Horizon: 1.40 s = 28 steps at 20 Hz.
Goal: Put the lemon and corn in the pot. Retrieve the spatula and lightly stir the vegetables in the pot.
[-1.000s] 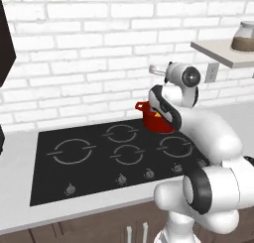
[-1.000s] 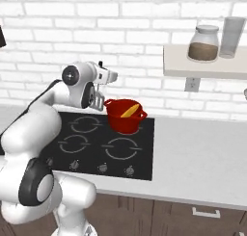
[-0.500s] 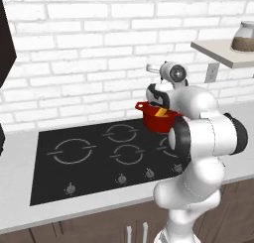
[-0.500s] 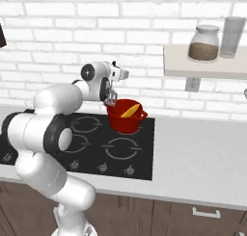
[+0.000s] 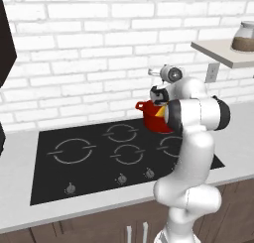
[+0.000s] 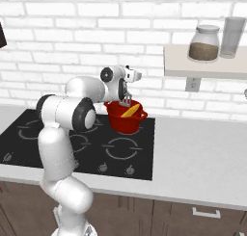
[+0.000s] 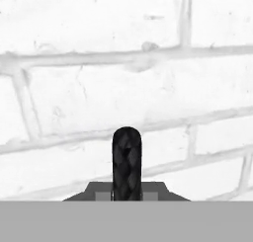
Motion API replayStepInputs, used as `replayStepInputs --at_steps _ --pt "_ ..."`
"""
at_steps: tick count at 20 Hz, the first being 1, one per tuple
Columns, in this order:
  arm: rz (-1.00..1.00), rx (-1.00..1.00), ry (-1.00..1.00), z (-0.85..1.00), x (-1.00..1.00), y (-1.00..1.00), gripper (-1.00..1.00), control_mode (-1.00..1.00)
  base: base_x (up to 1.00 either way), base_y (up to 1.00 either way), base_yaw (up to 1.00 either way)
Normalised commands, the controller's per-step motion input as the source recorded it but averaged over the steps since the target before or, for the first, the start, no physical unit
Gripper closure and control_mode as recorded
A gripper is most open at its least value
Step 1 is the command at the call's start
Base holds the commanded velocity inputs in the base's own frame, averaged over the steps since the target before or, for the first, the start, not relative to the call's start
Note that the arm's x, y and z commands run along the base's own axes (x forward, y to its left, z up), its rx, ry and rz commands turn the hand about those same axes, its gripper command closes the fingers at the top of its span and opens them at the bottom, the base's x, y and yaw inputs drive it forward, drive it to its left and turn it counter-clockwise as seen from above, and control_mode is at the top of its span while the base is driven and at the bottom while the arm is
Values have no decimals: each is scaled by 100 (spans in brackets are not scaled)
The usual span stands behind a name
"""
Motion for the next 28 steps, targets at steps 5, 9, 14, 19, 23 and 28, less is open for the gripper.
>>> replayStepInputs --at_steps 5,9,14,19,23,28 --pt "-4 0 20 -37 81 0 100 -100 0 0 0" --pt "-4 0 17 -43 68 0 100 -100 0 0 0" --pt "-3 -1 10 -51 42 0 100 -100 0 0 0" --pt "-1 -1 5 -51 6 1 100 -100 0 0 0" --pt "-1 0 9 -32 -36 2 100 -100 0 0 0" --pt "-6 0 11 -23 -21 0 100 -100 0 0 0"
